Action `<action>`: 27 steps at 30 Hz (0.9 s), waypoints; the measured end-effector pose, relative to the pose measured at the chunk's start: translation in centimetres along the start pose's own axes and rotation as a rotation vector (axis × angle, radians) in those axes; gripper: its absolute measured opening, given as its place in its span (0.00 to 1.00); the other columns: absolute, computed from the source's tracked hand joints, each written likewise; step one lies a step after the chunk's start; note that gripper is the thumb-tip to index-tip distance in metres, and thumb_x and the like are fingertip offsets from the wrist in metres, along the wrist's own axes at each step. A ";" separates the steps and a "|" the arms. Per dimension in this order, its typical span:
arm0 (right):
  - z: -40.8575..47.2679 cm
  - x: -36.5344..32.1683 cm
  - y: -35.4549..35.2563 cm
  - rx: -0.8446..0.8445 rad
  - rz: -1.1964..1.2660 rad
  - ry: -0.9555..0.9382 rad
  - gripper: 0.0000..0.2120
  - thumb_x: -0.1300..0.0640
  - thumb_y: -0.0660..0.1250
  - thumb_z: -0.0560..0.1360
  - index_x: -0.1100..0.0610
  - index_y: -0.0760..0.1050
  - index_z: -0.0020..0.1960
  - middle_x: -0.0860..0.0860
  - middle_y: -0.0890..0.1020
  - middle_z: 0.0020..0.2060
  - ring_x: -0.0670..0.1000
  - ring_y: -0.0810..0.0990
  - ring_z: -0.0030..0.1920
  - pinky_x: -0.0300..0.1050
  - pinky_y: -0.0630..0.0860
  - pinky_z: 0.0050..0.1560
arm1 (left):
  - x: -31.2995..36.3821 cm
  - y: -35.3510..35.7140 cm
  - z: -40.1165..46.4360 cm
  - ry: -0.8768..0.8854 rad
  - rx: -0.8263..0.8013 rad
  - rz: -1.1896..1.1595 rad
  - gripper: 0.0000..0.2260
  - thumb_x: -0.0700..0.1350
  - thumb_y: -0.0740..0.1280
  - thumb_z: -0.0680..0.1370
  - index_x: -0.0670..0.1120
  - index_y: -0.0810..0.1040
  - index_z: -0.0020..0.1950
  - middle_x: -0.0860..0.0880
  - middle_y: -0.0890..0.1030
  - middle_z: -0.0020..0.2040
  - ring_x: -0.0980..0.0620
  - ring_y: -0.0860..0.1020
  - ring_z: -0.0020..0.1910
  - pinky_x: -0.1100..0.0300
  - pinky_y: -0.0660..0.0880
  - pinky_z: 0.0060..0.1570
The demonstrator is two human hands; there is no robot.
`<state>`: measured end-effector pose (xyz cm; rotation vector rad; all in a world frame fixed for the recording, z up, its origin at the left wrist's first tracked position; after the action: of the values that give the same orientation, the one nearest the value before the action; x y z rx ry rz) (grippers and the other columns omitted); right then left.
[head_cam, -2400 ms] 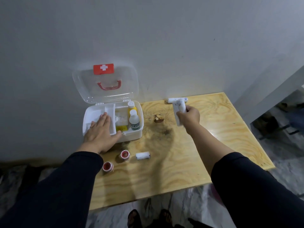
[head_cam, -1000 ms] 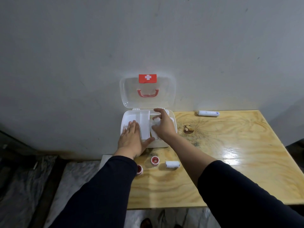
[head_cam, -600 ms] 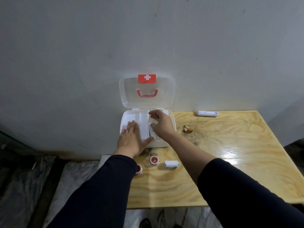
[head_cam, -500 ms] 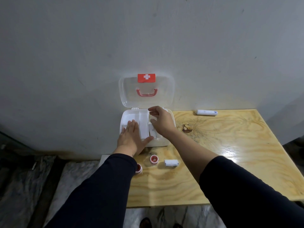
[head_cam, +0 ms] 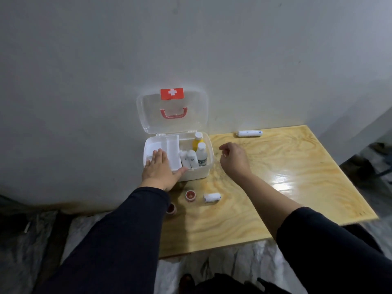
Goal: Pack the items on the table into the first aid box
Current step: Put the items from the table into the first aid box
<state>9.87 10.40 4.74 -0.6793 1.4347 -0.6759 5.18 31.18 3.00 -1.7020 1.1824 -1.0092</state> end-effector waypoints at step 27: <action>3.4 6.3 -1.9 -0.191 -0.240 -0.066 0.16 0.49 0.67 0.75 0.61 0.82 0.51 0.59 0.81 0.50 0.59 0.77 0.54 0.50 0.75 0.51 | 7.0 -5.4 3.1 0.211 0.298 -0.007 0.24 0.56 0.53 0.82 0.44 0.68 0.73 0.47 0.69 0.73 0.47 0.68 0.71 0.52 0.64 0.67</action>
<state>13.41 4.45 2.24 -1.0268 1.3801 -0.6999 11.40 26.30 8.03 -1.3929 1.0938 -1.3231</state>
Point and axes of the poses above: each hand's wrist, its own z-axis towards the middle knuckle, its own y-axis out of the palm, x = y × z, the point moved 1 cm from there along z, towards the middle knuckle
